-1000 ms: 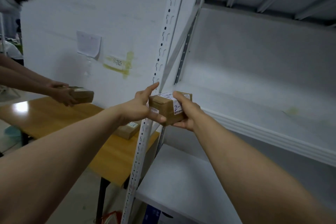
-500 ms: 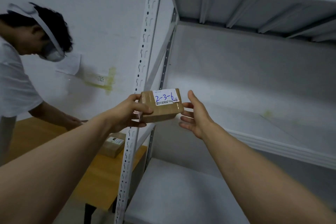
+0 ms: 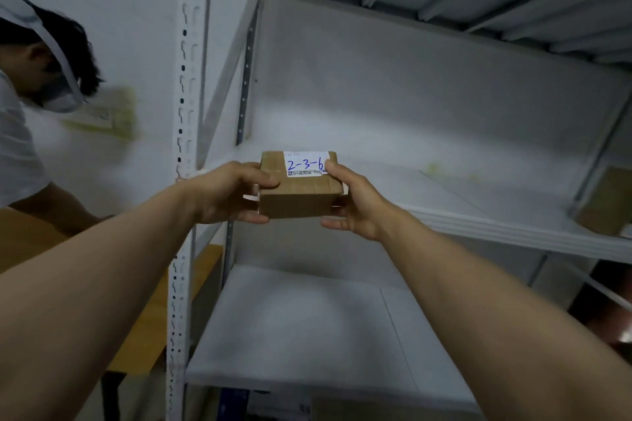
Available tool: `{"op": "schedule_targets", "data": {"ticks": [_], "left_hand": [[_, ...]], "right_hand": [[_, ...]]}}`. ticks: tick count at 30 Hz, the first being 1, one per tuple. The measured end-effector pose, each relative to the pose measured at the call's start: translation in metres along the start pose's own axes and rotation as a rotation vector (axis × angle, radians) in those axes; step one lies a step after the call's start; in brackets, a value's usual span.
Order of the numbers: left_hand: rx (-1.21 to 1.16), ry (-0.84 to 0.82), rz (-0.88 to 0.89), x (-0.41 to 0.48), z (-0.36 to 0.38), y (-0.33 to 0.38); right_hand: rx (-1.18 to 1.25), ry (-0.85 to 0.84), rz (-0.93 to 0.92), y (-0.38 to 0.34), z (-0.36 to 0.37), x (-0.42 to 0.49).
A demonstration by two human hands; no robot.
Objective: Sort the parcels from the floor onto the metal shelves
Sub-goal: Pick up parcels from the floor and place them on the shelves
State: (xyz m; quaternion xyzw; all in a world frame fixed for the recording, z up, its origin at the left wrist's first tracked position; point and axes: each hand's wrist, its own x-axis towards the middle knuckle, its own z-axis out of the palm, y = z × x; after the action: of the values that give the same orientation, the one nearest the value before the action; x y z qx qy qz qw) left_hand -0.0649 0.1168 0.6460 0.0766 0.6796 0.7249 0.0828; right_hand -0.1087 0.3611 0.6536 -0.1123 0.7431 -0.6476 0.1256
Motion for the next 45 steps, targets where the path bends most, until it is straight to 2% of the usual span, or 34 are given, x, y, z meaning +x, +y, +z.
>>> {"op": "schedule_targets", "data": {"ticks": [7, 14, 21, 27, 31, 35, 39, 45], "left_hand": [[0.087, -0.196, -0.383, 0.049, 0.047, -0.078], [0.153, -0.281, -0.430, 0.098, 0.116, -0.152], [0.305, -0.268, -0.489, 0.169, 0.207, -0.222], [0.171, -0.133, -0.533, 0.252, 0.316, -0.270], [0.425, -0.021, -0.544, 0.303, 0.399, -0.308], [0.180, -0.099, -0.680, 0.344, 0.474, -0.353], [0.075, -0.049, -0.800, 0.383, 0.536, -0.389], [0.020, -0.149, -0.866, 0.429, 0.599, -0.424]], "right_hand": [[-0.079, -0.039, 0.382, 0.089, -0.071, -0.016], [0.041, 0.068, 0.457, 0.177, -0.139, -0.027], [0.007, 0.136, 0.607, 0.250, -0.228, -0.025], [0.237, 0.290, 0.622, 0.311, -0.340, -0.020], [0.307, 0.409, 0.651, 0.354, -0.414, -0.015], [0.199, 0.520, 0.701, 0.400, -0.484, -0.008], [-0.117, 0.613, 0.763, 0.444, -0.550, -0.001], [-0.114, 0.649, 0.774, 0.488, -0.613, 0.001]]}}
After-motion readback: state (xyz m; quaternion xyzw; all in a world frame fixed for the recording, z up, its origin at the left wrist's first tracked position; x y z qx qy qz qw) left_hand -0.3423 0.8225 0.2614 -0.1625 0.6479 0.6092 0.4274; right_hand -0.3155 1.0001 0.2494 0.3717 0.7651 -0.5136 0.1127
